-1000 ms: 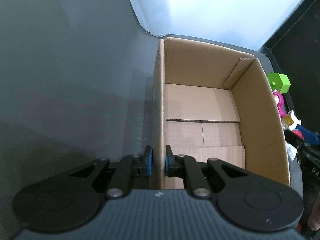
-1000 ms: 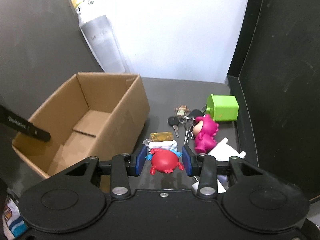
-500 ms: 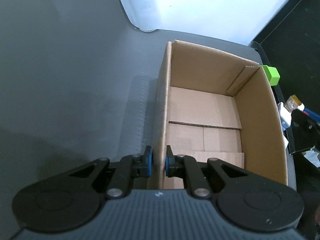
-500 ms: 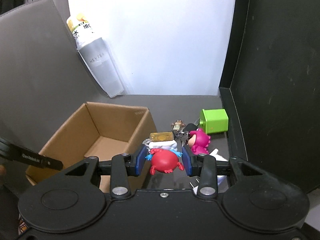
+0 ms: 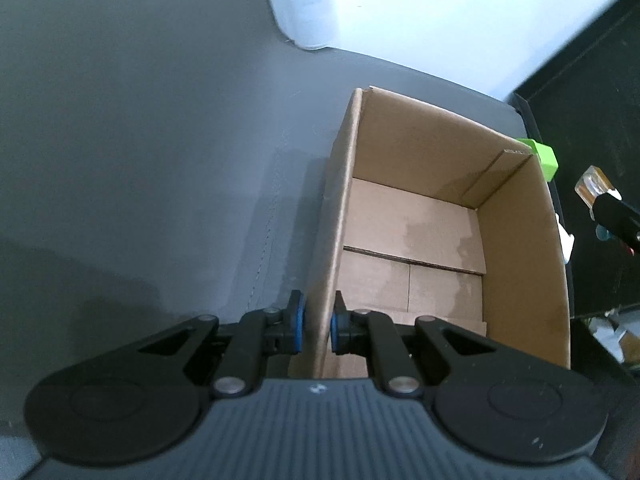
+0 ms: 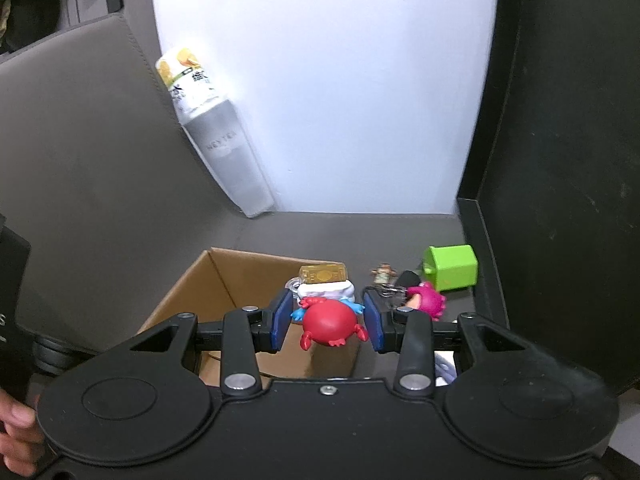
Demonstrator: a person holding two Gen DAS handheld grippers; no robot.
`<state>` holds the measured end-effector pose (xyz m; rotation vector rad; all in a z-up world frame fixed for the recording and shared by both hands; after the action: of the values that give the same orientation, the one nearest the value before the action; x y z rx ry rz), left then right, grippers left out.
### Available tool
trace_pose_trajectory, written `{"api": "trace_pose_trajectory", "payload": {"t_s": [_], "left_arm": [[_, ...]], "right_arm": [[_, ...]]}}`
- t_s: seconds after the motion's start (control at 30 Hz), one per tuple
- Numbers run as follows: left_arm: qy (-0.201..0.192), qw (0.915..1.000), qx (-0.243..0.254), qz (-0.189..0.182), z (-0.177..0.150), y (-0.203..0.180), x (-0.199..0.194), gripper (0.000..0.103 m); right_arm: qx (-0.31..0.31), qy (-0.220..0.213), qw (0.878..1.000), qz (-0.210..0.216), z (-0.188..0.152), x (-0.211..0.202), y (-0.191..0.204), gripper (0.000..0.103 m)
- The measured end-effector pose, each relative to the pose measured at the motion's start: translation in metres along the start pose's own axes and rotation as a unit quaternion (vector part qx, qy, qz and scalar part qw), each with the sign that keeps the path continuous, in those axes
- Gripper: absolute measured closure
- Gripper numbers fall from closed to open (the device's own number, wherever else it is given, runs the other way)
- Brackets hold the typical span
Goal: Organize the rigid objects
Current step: 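Lift the red crab keychain with the right gripper and carry it over the box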
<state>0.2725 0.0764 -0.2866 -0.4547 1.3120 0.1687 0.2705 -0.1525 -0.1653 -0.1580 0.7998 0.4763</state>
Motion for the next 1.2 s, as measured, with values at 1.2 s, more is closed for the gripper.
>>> {"api": "trace_pose_trajectory", "payload": {"t_s": [1.2], "left_arm": [[-0.002,0.9993,-0.032,-0.016,-0.003,0.017,-0.003,0.091]], "right_arm": [[0.031,0.118,0.991,0.063,-0.007,0.057,0.074,0.064]]}}
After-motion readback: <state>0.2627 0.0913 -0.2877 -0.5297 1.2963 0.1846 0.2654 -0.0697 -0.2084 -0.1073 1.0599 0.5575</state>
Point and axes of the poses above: each gripper's, at about its wrist camera, not at the fingertips, and x roughly the way its jaws point, y to its left, z to its top, the point moved 9 cm from there along x, roughly the way its jaws point, and after that the axes turned 8 degrees about y, right-handed, at the moved point
